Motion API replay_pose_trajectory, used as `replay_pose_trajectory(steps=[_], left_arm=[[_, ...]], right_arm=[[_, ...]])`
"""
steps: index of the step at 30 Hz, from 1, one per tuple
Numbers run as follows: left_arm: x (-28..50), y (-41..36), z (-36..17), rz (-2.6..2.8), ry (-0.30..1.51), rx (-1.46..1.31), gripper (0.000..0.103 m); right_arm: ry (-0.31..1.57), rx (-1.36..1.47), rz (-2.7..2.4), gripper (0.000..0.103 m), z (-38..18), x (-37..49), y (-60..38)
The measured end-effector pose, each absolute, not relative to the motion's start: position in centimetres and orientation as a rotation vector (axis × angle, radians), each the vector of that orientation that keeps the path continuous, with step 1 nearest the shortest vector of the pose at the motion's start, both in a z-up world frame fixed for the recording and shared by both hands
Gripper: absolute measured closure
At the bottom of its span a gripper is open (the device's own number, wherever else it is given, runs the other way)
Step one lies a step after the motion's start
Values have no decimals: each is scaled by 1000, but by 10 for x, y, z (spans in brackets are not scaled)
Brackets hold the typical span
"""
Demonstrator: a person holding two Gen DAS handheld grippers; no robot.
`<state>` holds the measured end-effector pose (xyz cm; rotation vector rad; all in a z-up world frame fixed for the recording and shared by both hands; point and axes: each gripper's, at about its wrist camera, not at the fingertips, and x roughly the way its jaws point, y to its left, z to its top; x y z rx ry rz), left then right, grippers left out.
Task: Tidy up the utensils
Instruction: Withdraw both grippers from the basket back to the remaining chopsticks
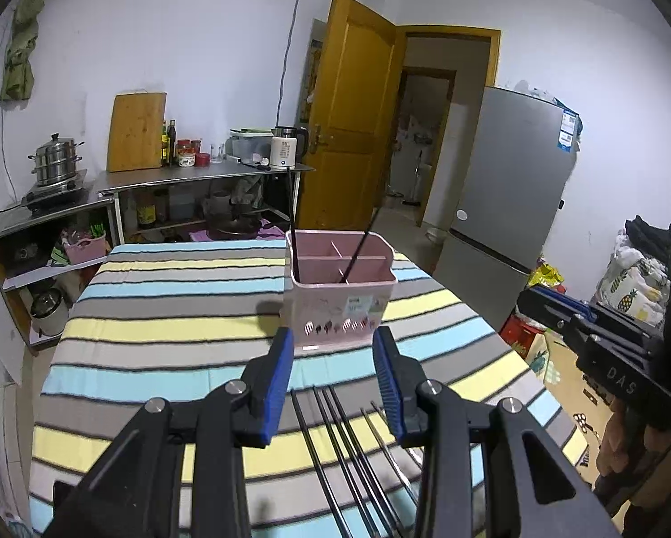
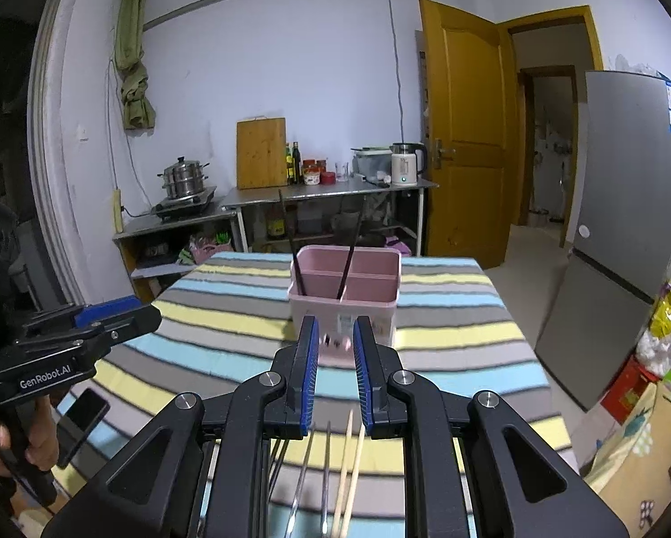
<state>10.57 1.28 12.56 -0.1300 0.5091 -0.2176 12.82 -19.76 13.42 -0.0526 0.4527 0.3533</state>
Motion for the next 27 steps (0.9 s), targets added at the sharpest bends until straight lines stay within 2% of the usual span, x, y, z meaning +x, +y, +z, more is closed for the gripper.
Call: replay_pose_trajectory(steps=[15,27], left_arm=[[74,3,79,-201,571,-120,65],[92,7,36,-187,697,-124,65]], right_arm=[[519,-24,354,87,94,92,-205],[592,-28,373,87,66,104,-197]])
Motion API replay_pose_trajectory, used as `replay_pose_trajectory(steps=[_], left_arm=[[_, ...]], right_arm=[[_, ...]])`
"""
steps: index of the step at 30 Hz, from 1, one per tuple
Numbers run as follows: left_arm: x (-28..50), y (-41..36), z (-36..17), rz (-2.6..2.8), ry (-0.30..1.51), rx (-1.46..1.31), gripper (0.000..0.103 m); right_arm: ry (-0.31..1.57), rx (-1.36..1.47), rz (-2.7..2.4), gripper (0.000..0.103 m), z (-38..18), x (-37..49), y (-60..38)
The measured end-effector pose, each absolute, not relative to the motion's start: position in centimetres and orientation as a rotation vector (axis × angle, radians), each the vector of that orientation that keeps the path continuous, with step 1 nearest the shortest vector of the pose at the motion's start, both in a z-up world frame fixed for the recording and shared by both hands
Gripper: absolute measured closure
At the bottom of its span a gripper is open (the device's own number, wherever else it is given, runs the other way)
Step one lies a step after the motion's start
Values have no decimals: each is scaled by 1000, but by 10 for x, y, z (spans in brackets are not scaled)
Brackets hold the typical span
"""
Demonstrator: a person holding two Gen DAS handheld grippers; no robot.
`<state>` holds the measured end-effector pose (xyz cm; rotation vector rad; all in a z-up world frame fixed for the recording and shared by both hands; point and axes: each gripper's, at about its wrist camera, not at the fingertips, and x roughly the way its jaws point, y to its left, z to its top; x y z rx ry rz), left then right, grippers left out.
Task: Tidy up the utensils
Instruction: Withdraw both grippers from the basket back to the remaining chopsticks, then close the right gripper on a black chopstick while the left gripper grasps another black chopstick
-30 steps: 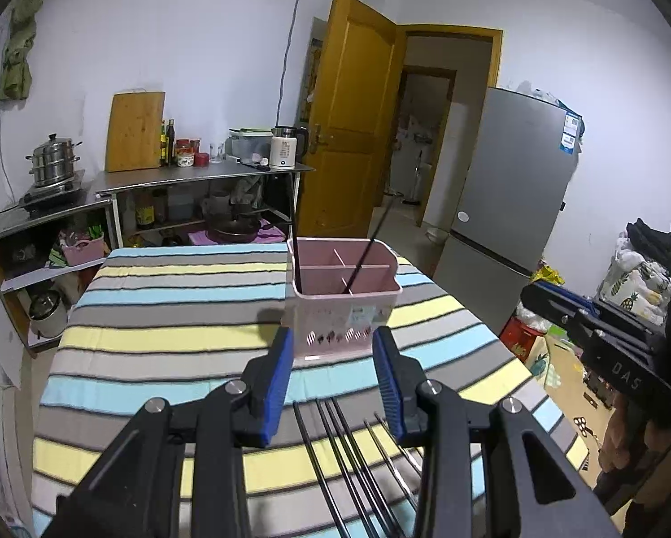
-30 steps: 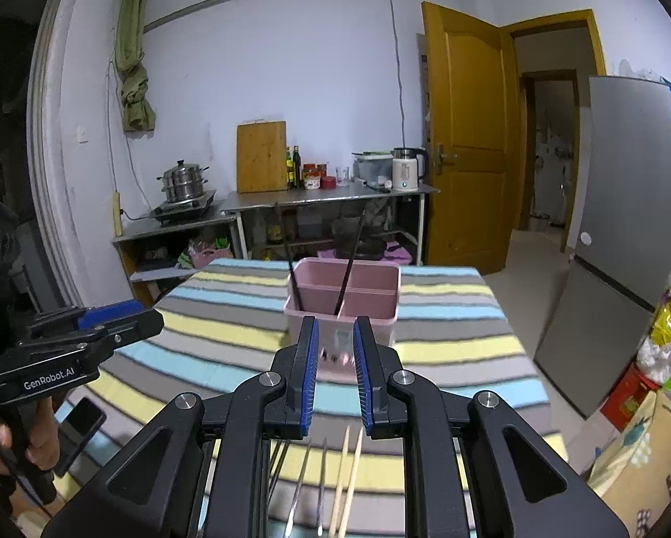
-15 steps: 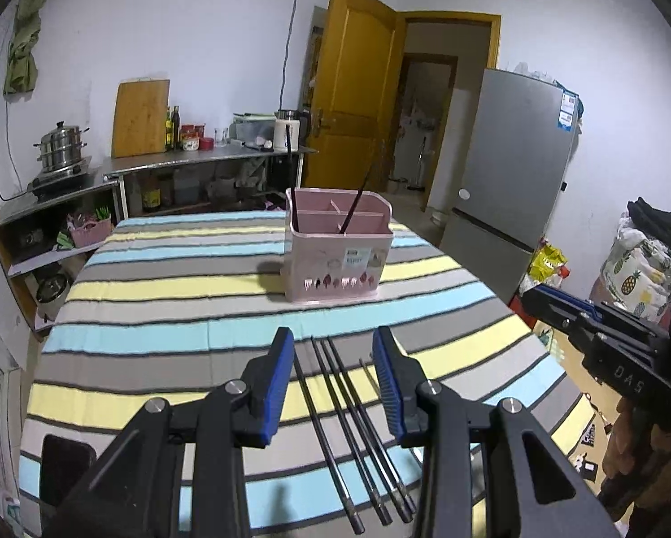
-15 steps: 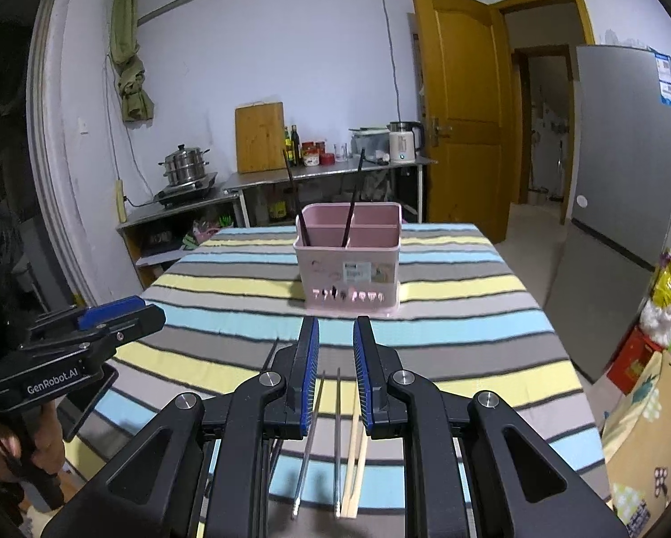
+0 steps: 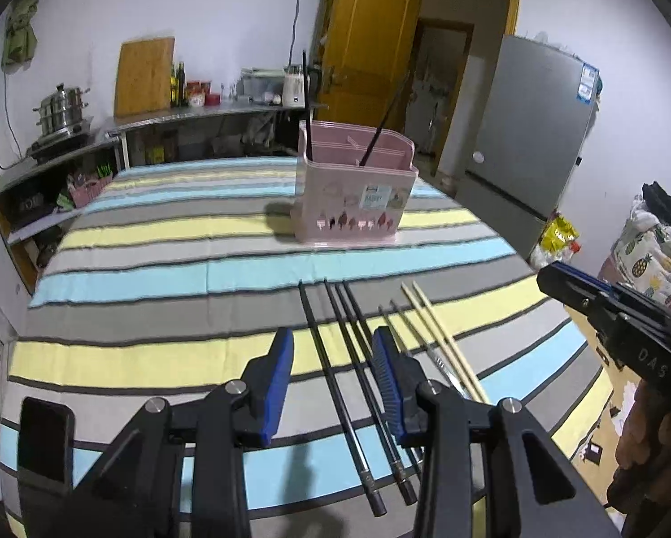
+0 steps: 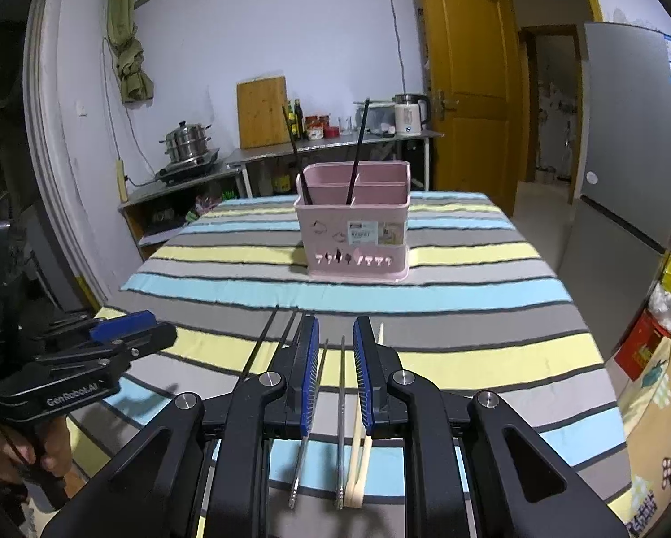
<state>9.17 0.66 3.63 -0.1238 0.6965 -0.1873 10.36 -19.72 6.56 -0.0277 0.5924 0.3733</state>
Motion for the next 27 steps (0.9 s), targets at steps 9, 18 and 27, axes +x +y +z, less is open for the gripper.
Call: replay_pose_trajectory(steps=[9,18,27], left_arm=[[133,12,-2,-201,824,-175,65],[174,7,-25,-201,903,-175,66],[192,-4,-39,-187,947,-129,88]], right_arm=[[671,-18,399,87,40,121,-185],[718,-10,395,87,26,137,-179],[750,0,390,87,18,146,-178]])
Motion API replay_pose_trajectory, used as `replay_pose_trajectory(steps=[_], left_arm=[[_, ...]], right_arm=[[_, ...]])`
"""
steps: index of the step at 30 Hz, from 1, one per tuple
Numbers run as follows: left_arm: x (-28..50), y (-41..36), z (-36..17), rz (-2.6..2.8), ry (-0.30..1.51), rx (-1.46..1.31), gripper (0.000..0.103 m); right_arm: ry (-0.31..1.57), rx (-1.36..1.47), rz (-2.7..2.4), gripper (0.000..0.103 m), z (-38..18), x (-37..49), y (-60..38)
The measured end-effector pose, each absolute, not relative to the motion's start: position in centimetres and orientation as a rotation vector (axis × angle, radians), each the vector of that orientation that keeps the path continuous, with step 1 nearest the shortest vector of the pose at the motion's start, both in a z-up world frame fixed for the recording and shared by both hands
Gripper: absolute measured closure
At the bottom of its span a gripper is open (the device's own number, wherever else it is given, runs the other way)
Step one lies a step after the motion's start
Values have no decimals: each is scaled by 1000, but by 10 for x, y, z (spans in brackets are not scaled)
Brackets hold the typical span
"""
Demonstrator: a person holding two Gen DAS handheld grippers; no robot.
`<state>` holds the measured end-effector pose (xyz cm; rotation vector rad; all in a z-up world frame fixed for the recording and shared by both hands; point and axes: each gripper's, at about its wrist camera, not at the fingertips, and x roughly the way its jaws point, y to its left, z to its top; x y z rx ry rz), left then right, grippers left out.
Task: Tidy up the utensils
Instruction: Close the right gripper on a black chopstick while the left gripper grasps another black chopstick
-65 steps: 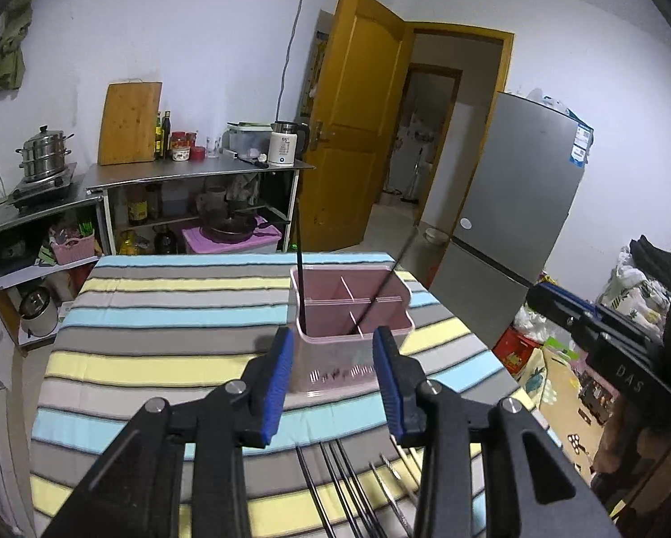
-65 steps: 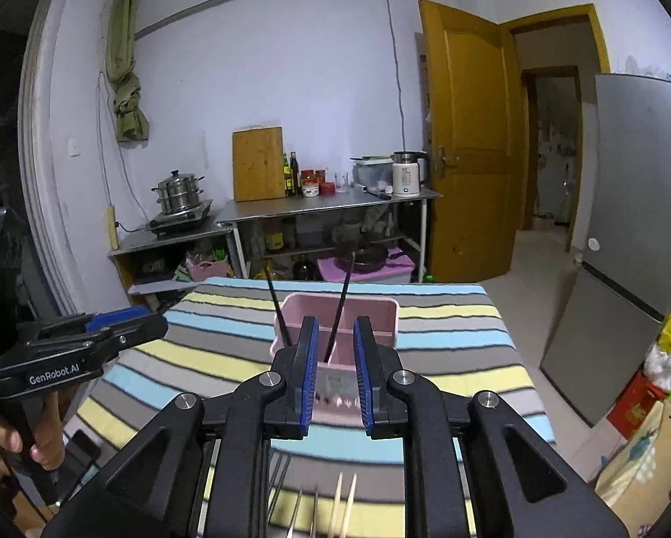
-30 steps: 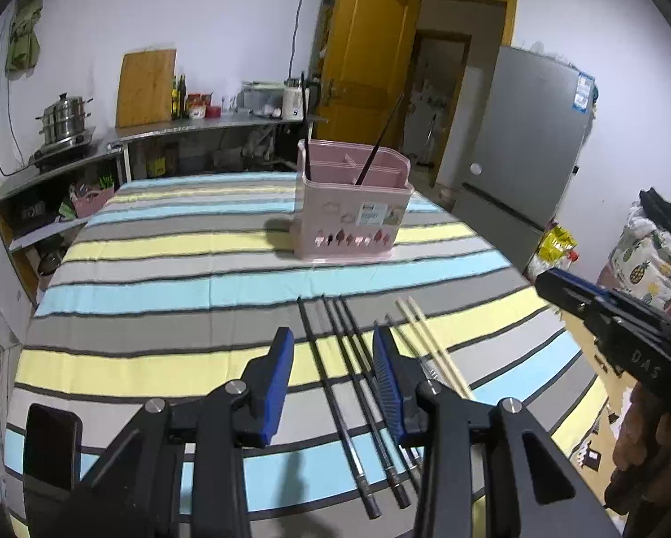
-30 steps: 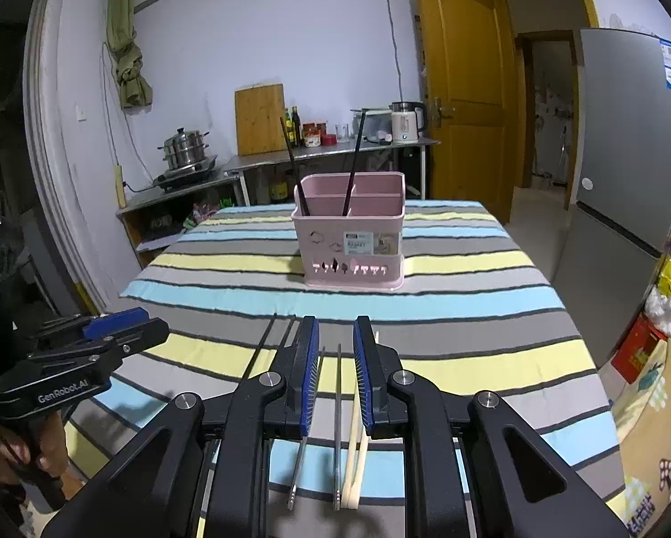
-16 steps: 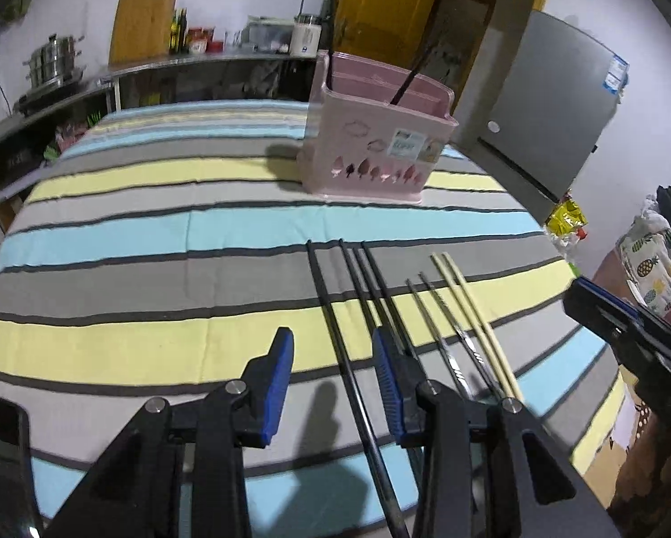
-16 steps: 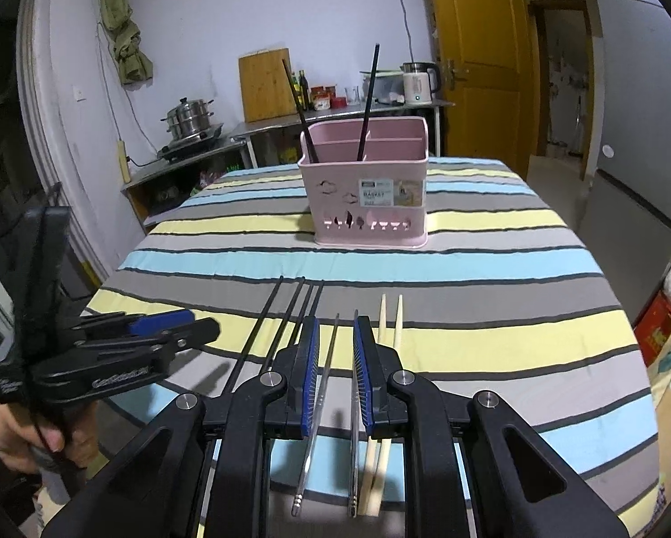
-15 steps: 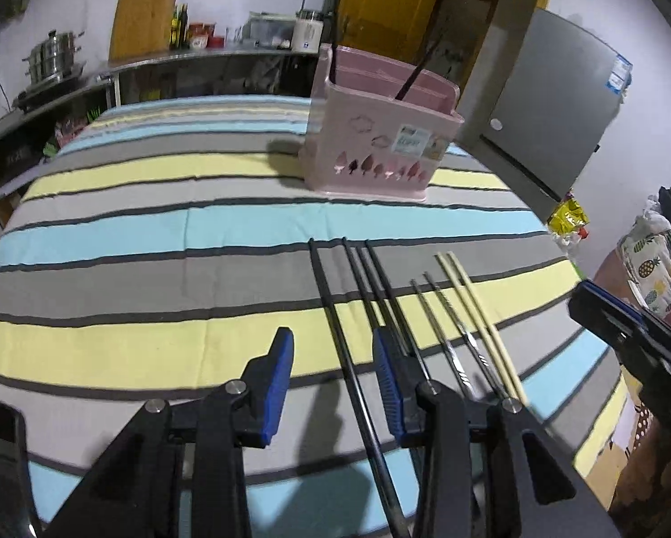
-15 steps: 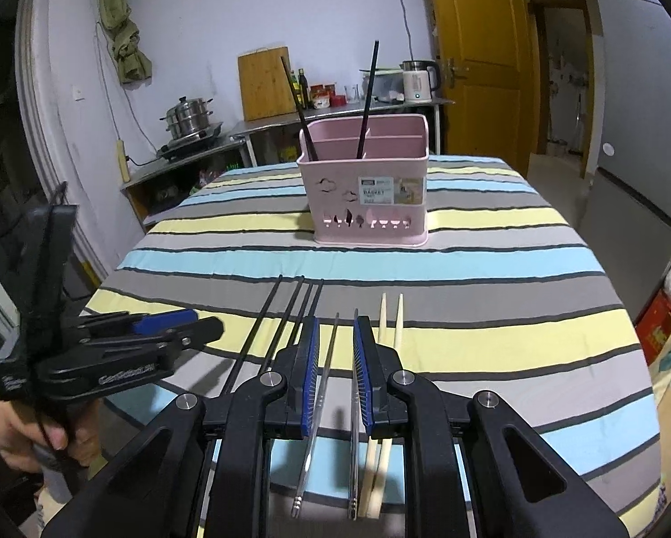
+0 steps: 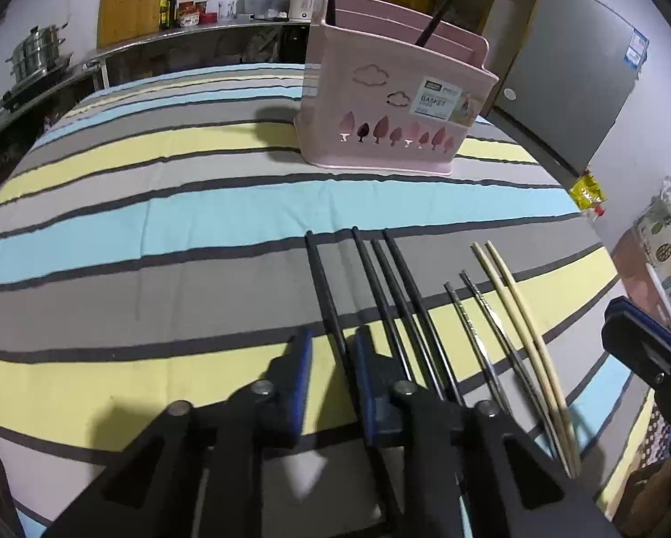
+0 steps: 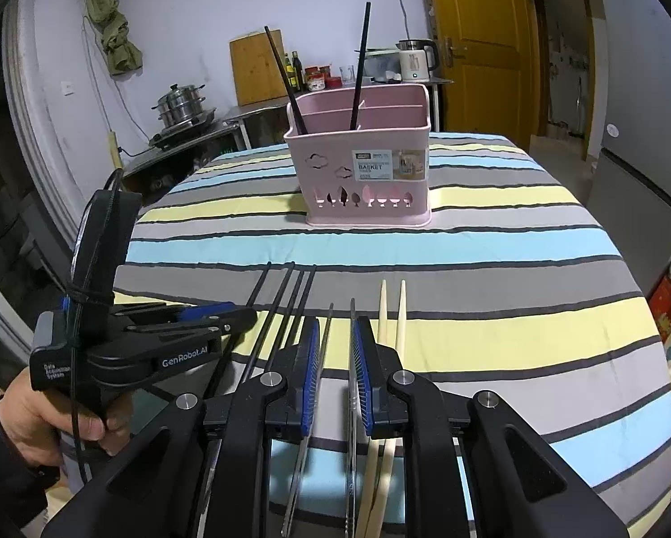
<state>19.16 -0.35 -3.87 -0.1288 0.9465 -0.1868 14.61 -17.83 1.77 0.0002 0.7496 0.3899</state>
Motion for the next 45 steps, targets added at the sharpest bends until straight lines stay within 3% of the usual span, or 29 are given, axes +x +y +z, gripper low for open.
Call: replay_pose_trajectory(steps=[1,7,23,27,31,40,45], left_arm=[[192,-2,-39,-188,948,-126,93],[192,16,-38,-173,955,-118,95],[207,42,-39,-159,978,-136,94],[213,43,-39,-160,989,-140,93],[218,39,-40,-171,992,-122,85],[230,28,-38,-160,1011,-50,84],[227,24,-38,-153,1010,-33,96]], right_arm=[[753,3,390,87,17,148,-178],[784,16,407,87,12,162,-170],[953,10,425,90,-23,230,-121],[992,13,410,93,-33,241,-117],[1007,1,412,93,-38,243,-113],[1038,-20,387,96,-37,251,-108],[1040,-8,390,97,-36,251,-108]])
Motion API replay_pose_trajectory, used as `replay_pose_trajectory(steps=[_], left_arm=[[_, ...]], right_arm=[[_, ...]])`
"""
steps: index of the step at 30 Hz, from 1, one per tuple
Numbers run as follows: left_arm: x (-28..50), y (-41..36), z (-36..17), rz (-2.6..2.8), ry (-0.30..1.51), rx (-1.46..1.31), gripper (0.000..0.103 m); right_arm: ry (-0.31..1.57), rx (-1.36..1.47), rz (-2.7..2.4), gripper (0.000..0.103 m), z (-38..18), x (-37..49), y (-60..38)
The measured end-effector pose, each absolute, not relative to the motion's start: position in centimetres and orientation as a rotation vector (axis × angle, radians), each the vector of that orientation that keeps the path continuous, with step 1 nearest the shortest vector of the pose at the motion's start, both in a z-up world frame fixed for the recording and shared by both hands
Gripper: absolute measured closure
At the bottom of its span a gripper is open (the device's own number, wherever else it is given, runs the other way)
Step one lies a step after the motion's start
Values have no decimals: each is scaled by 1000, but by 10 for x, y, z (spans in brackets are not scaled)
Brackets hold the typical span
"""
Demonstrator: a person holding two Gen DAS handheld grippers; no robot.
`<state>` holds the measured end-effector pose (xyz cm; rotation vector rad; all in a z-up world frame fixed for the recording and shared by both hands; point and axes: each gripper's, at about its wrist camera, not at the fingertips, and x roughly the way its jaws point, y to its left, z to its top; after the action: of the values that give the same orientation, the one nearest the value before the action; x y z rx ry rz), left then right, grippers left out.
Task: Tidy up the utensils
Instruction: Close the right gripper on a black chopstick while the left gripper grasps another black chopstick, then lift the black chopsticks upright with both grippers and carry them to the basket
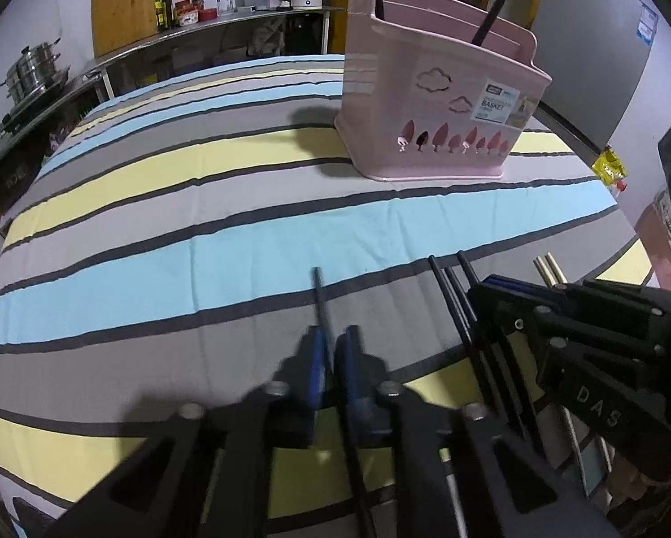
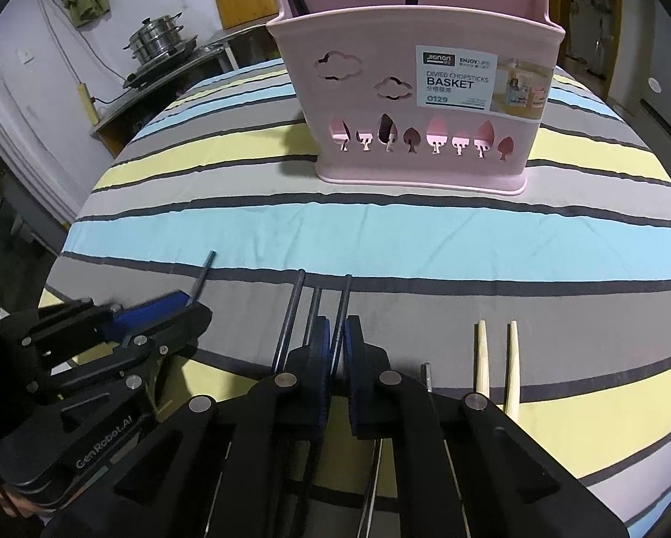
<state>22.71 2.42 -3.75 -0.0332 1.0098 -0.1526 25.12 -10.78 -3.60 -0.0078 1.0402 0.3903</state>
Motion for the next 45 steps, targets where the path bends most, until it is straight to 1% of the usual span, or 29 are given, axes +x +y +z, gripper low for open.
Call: replay_pose_trajectory(steps=[8,13,22,27,32,45], left_arm=[[221,33,-16,-170,979,-74,97],[216,36,13,-183,931,-76,97],[207,40,72,-203,820,-63,98],[203,41,96,-213,762,-59,98],[198,44,112,-218,721,-58,98],[162,48,119,-225,694,-65,98]], right_arm=[[993,51,417,98,-11,243,-119],[938,76,434,99,18,238,-124],[791,78,456,99,86,224,-131],[730,66,457,99,110,217,-133],[693,55,455,99,124,208,-135],[681,28,456,99,127,184,-140]])
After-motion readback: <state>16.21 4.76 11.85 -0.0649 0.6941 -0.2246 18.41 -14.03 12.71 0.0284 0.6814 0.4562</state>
